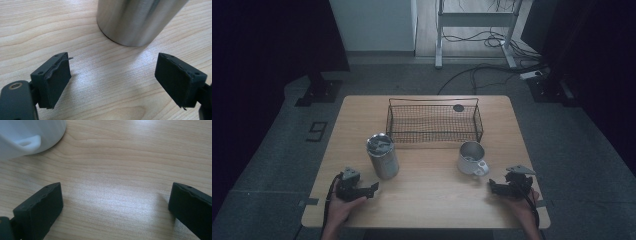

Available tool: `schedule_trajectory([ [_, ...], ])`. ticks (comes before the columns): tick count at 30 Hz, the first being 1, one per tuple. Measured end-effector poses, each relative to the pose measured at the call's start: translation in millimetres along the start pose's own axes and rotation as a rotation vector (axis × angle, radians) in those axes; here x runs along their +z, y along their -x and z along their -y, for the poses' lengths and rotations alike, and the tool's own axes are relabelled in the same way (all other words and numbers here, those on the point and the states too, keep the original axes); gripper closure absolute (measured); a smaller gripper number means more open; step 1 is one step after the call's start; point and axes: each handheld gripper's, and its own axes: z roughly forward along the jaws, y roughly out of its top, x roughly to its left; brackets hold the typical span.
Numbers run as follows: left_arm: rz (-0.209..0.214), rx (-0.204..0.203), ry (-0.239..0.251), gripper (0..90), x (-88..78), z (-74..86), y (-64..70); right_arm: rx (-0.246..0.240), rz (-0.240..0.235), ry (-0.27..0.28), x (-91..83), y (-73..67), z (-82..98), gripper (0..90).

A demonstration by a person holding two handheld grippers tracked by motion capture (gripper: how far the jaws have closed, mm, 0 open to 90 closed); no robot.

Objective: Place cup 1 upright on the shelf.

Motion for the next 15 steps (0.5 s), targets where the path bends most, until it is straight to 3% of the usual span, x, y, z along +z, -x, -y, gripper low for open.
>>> schedule_trajectory([
  [15, -0.001, -0.006, 0.006, 13.5, -3.0, 0.2, -2.6, 0.0, 0.0, -0.001, 0.1, 0.1, -0.1, 0.0],
])
